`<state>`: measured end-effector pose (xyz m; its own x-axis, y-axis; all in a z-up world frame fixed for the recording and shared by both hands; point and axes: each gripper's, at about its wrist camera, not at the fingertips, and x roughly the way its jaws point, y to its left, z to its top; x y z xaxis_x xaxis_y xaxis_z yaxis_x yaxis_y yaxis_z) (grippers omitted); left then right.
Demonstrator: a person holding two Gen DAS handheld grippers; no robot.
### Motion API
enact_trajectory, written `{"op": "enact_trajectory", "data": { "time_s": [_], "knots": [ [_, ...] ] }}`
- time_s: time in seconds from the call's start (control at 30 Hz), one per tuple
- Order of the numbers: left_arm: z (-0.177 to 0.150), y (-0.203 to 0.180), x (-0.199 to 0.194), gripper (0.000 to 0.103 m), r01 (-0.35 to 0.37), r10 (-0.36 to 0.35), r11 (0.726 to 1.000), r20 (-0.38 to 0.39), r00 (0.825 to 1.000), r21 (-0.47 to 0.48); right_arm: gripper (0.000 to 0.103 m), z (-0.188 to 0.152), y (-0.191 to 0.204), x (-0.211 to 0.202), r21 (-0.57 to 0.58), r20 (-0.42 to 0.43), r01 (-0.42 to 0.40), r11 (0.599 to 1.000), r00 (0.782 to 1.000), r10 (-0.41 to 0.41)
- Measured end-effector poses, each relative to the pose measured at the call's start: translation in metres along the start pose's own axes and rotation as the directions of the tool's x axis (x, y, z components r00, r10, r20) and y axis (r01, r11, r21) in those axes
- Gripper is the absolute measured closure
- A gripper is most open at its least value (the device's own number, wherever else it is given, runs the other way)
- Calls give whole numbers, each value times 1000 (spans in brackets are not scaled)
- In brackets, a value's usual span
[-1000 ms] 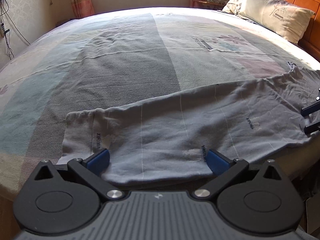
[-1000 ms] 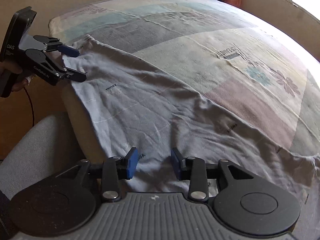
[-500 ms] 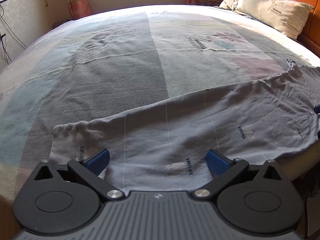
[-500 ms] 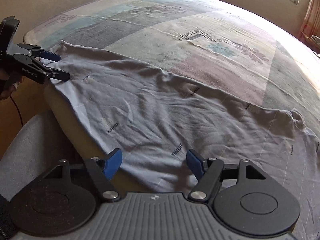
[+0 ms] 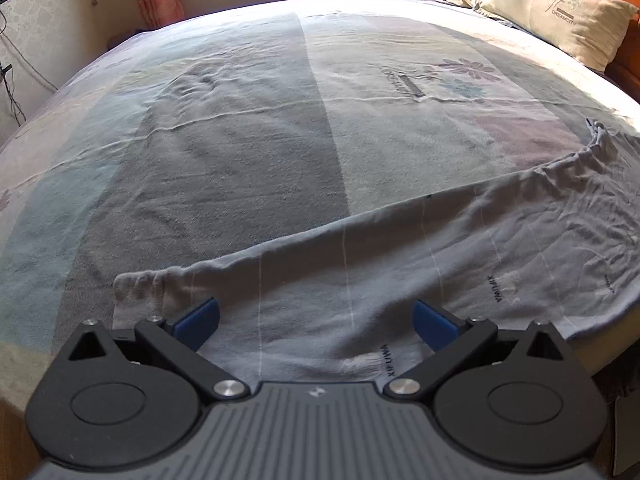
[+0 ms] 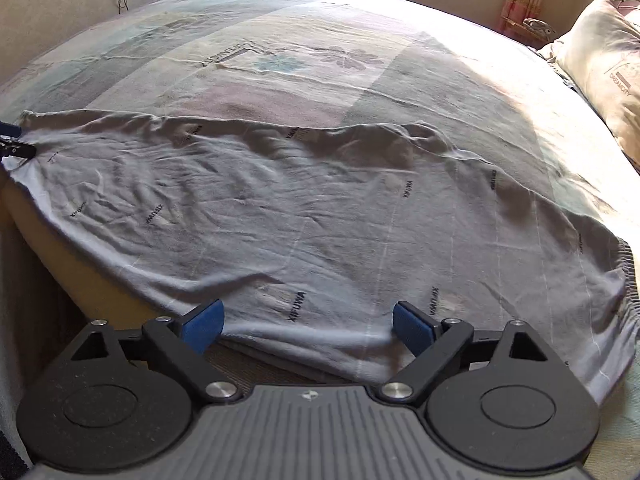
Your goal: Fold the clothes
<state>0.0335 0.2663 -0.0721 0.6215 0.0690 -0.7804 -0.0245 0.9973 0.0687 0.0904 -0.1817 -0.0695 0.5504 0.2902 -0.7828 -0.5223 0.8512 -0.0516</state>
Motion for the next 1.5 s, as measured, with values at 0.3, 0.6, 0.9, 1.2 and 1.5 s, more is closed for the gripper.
{"op": "enact_trajectory", "data": {
  "time_s": [0.3, 0.6, 0.9, 1.2, 1.5],
  "knots": [
    [80, -141, -9, 1, 466, -473, 876, 28, 881, 123, 1, -19, -84, 8, 157, -9, 219, 963, 975, -220],
    [90, -230, 56, 1, 451, -448, 883, -52, 893, 133, 0, -49, -105, 4, 308, 66, 131, 942, 985, -159],
    [108, -239, 55, 1, 376, -376, 925, -15, 927, 54, 0, -53, -105, 3, 312, 85, 115, 943, 985, -148],
    [129, -272, 73, 1, 356, -355, 934, -39, 934, 24, 0, -54, -104, 5, 331, 106, 125, 935, 980, -169],
    [152, -324, 84, 1, 613, -614, 789, -79, 785, -41, 0, -55, -103, 5, 335, 115, 129, 933, 978, -177]
  ]
}}
